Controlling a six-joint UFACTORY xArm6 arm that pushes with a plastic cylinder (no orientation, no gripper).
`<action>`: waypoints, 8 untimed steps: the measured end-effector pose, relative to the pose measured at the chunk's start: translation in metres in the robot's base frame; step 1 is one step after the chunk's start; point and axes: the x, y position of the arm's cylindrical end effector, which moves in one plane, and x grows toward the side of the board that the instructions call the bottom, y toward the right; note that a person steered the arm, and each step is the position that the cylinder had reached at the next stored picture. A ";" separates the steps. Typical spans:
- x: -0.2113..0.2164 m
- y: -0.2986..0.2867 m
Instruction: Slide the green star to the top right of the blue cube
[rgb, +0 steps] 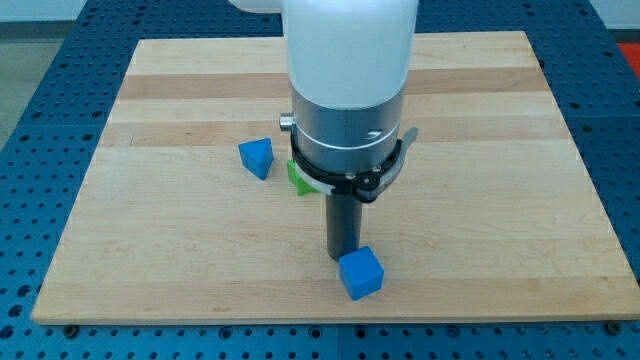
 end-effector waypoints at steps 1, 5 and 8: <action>0.001 -0.051; -0.148 -0.164; -0.125 -0.087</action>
